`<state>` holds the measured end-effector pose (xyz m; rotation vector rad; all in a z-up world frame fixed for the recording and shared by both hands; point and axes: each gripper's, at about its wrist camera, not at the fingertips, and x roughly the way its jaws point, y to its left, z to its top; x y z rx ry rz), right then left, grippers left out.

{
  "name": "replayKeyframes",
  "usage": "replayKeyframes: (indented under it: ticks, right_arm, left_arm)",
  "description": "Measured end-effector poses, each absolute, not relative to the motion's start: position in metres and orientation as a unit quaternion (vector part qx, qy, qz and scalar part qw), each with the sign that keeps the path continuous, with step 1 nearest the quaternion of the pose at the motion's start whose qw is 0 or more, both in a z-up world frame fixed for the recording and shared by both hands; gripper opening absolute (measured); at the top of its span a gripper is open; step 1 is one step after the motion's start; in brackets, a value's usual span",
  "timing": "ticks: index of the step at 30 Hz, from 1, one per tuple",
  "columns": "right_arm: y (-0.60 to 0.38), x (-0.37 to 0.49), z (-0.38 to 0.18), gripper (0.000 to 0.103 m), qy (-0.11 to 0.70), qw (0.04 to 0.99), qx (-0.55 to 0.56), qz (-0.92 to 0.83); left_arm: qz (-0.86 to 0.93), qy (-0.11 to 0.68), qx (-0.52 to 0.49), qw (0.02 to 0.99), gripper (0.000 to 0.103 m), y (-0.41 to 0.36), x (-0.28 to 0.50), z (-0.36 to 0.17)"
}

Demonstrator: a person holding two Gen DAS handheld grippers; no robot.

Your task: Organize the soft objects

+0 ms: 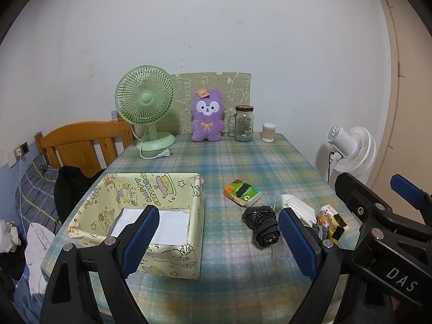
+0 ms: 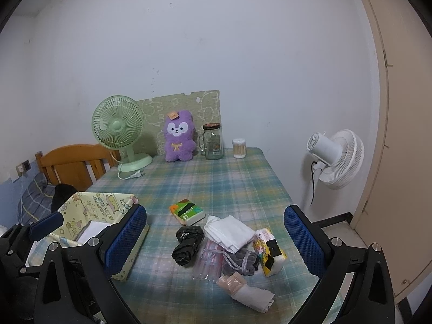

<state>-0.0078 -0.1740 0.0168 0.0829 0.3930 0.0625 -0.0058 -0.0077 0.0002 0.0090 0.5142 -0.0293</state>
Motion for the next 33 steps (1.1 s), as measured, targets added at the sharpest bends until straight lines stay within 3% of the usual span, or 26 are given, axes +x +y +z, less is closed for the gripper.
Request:
replayKeyframes:
  ticks: [16,33]
  right_arm:
    - [-0.1699,-0.0082,0.0185,0.103,0.194,0.980,0.035,0.028]
    - [-0.1645,-0.0095,0.0170,0.103,0.202,0.977,0.040,0.052]
  left_arm:
    - [-0.012,0.254,0.000,0.967,0.103,-0.0053,-0.0045,0.0004]
    - [-0.012,0.249,0.011,0.968,0.103,-0.0050,-0.0078,0.0035]
